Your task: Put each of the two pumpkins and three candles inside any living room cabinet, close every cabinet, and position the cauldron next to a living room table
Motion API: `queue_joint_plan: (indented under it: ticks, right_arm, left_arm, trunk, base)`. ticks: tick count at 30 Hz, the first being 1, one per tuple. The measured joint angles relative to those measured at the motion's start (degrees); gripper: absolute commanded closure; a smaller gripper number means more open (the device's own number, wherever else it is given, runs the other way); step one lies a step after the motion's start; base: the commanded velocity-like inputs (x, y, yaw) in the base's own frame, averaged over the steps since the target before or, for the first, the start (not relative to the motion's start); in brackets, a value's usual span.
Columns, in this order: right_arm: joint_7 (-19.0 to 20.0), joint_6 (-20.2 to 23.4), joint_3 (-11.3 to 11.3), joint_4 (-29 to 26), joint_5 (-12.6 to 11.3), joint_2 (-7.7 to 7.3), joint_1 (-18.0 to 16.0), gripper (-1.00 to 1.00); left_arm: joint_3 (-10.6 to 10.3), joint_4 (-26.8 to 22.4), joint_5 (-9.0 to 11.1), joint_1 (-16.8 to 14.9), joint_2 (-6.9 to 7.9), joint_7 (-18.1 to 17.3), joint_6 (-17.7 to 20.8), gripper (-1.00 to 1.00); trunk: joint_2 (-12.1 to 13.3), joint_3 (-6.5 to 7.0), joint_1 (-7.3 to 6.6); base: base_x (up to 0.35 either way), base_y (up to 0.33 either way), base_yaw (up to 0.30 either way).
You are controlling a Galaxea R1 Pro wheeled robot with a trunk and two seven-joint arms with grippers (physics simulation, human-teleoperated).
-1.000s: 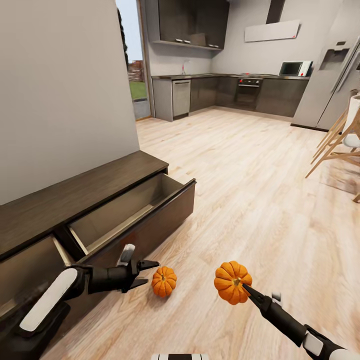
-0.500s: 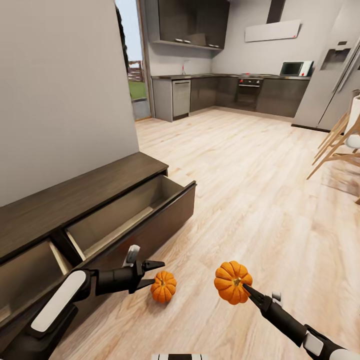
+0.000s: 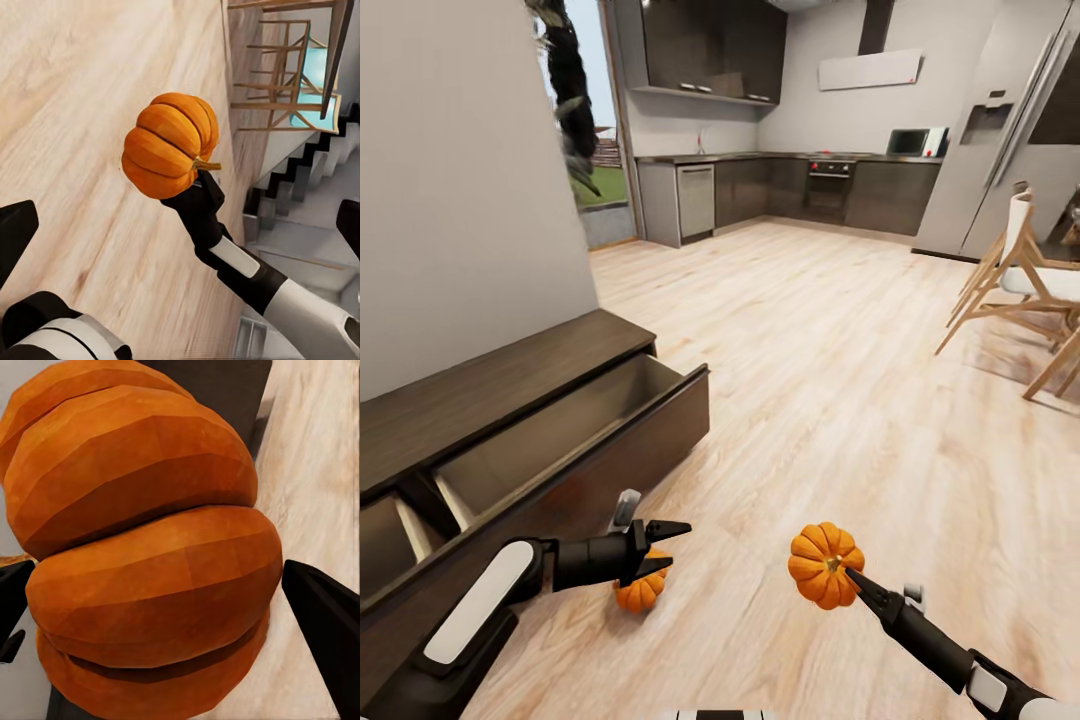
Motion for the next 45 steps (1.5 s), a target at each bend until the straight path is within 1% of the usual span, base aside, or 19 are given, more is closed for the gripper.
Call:
queue_joint_plan:
  ticks: [7,25,28,34,45]
  right_arm:
    - [0.0,0.0,-0.1,0.0,0.0,0.04,0.0,1.00]
    - [-0.1,0.0,-0.2,-0.1,0.1,0.15,0.0,1.00]
    - [-0.2,0.0,0.0,-0.1,0.2,0.18,0.0,1.00]
    - [-0.2,0.0,-0.3,-0.1,0.2,0.22,0.0,1.00]
    - [-0.4,-0.1,-0.1,-0.1,0.2,0.21,0.0,1.00]
  left_arm:
    - [-0.1,0.0,0.0,0.0,-0.42,0.0,0.0,-1.00]
    - [-0.1,-0.1,0.0,0.0,-0.50,0.0,0.0,-1.00]
    - [-0.1,-0.1,-0.1,0.0,-0.50,0.1,-0.1,-1.00]
    - [-0.1,-0.1,-0.1,0.0,-0.46,0.1,-0.1,-1.00]
    - [0.0,-0.1,-0.1,0.0,-0.42,0.1,-0.1,-1.00]
  trunk:
    - [0.0,0.41,0.00]
    - [0.0,0.46,0.00]
    - [0.0,0.49,0.00]
    - [0.0,0.62,0.00]
    - [0.0,0.86,0.00]
  base:
    - [0.000,-0.251,-0.135]
    - [-0.043,-0.011,-0.002]
    - [0.045,-0.112,0.176]
    - [0.025,-0.186,0.249]
    - [0.001,-0.015,0.263]
